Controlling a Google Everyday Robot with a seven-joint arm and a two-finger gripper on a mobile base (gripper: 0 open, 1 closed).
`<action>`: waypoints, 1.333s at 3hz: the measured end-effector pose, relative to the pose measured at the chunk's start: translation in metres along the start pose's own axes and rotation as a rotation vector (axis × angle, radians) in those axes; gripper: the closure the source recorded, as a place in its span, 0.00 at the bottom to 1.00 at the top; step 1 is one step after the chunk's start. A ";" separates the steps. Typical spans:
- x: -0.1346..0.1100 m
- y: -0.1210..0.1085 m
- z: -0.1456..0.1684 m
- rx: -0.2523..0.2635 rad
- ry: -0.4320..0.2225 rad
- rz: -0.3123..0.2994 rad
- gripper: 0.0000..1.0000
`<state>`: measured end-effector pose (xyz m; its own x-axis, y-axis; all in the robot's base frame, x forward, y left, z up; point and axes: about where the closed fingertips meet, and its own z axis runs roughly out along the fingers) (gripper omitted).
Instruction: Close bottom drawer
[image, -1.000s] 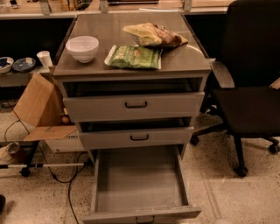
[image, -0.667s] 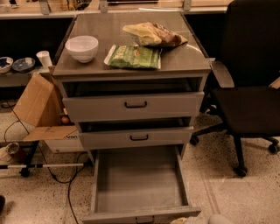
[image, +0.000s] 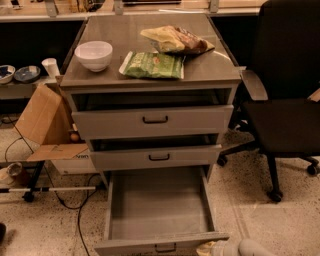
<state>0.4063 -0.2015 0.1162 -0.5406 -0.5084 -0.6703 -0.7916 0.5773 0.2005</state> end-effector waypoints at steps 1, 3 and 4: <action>-0.014 -0.016 -0.004 0.025 -0.011 -0.035 0.58; -0.045 -0.029 -0.010 0.047 -0.038 -0.108 0.11; -0.058 -0.035 -0.007 0.051 -0.043 -0.146 0.00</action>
Offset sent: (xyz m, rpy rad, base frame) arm 0.1204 0.0093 0.0954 -0.0621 -0.3219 0.1208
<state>0.4629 -0.1967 0.1534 -0.4073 -0.5622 -0.7197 -0.8446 0.5316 0.0628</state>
